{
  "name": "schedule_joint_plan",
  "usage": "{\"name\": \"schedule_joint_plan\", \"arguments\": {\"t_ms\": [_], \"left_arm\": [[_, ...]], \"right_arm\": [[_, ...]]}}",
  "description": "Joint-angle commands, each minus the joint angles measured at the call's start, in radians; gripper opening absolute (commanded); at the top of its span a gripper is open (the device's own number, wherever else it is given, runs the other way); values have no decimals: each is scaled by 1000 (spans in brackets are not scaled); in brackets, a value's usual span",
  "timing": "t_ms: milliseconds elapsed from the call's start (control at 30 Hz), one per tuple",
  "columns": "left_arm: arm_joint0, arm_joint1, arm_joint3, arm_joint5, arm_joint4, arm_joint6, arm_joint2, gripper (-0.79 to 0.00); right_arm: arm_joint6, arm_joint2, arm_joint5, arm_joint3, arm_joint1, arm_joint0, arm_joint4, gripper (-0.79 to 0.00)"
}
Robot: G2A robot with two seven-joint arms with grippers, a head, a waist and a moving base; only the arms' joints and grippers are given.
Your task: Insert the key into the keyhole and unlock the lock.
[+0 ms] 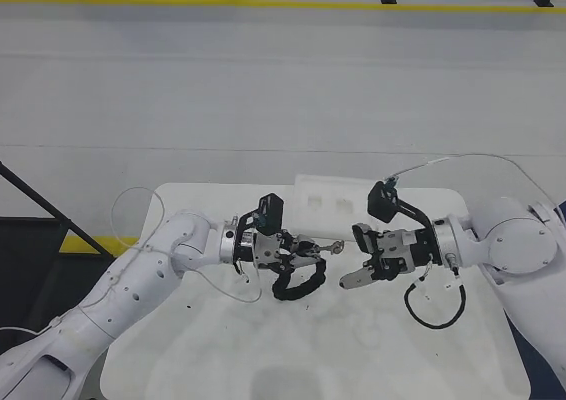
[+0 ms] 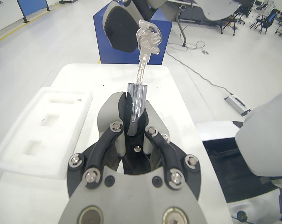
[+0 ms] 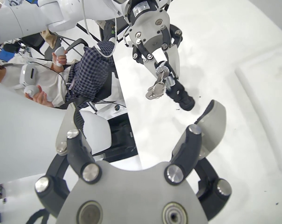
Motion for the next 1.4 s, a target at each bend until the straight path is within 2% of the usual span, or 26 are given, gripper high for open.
{"name": "schedule_joint_plan", "arguments": {"t_ms": [0,100,300,433,767,833,900,1100,1367], "left_arm": [[-6,1,8,0,-59,-10,9,-785],[-19,4,17,0,-129,-46,25,-785],[-38,7,11,0,-222,-66,48,-785],[-47,6,11,0,-252,-49,61,-785],[-45,7,47,0,-206,-21,42,-785],[-44,5,50,0,-204,-22,42,-785],[-44,2,58,0,-204,-27,44,-785],[-49,-8,75,0,-210,-47,43,-785],[-47,-19,82,0,-209,-66,31,-785]], "right_arm": [[-38,5,-47,-9,1,-11,-47,0],[-135,27,-83,-23,2,-34,-113,0],[-212,57,-107,-63,8,-45,-274,0],[-212,57,-107,-63,8,-45,-274,0],[-240,55,-97,-65,8,-59,-290,0],[-215,41,-129,-68,10,-52,-327,0],[-240,29,-207,-71,9,-41,-377,0],[-384,4,-362,-126,5,-52,-626,0],[-534,-16,-387,-185,-1,-76,-847,0]]}}
